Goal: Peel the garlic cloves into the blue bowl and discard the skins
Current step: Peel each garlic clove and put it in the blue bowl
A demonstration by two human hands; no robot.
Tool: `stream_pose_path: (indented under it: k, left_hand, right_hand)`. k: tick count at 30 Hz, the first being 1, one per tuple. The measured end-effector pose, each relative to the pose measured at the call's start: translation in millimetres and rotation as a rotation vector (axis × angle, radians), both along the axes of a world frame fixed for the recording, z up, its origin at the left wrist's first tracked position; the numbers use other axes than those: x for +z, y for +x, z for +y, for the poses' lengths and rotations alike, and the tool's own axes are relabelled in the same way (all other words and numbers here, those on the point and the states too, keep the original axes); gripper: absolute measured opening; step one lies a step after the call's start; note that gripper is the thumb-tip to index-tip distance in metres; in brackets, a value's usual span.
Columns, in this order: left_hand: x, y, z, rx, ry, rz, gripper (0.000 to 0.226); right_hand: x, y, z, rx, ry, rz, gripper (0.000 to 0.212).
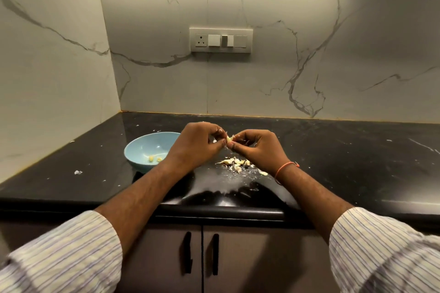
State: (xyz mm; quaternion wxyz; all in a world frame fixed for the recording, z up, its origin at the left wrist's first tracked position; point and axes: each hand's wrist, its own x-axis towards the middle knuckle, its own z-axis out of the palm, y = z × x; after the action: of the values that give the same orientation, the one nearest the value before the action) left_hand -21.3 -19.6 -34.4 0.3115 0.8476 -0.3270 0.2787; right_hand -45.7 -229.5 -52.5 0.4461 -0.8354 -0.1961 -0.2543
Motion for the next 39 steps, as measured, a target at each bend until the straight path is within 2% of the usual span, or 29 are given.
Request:
stream_pose_path:
  k: [4,9,12,15,23,28,30,32,33,36,39]
  left_hand:
    - [19.6,-6.2,44.8,0.104,0.099,0.009,0.010]
    - [25.7,-8.8,102.1,0.322,0.197,0.102,0.016]
    - [24.2,-10.9,121.2,0.372,0.201,0.138,0.017]
    - [21.6,-12.2,124.6,0.371,0.194,0.149,0.017]
    - [23.9,-15.0,68.9,0.209,0.121,0.048,0.013]
    - [12.8,-14.1,0.2,0.105,0.156,0.064,0.014]
    - [1.5,-9.1,-19.8,0.099,0.176,0.076,0.010]
    - [-9.0,-3.5,-32.7,0.123,0.218,0.098,0.013]
    - [-15.2,-0.1,-36.6,0.137,0.245,0.107,0.020]
    - [-33.2,10.3,-38.8,0.152,0.242,0.087,0.036]
    - [-48.4,18.5,-34.3,0.143,0.143,0.099,0.019]
  right_hand:
    - [8.5,10.5,44.2,0.020,-0.006,0.035,0.012]
    - [17.4,21.9,99.3,0.018,-0.199,0.071,0.020]
    - [24.4,25.2,117.2,-0.014,-0.321,0.037,0.019]
    - [28.3,24.6,119.1,-0.031,-0.358,0.025,0.017]
    - [30.8,9.5,53.5,-0.136,-0.295,0.093,0.014]
    - [26.7,-2.8,-6.9,-0.301,-0.193,0.211,0.051]
    - [25.2,-7.7,-26.1,-0.352,-0.231,0.226,0.045]
    - [23.3,-11.0,-42.1,-0.353,-0.324,0.264,0.019]
    - [23.0,-13.0,-47.4,-0.339,-0.376,0.277,0.013]
    - [20.6,-12.4,-56.6,-0.336,-0.436,0.304,0.029]
    - [21.2,-8.1,-55.9,-0.319,-0.552,0.352,0.024]
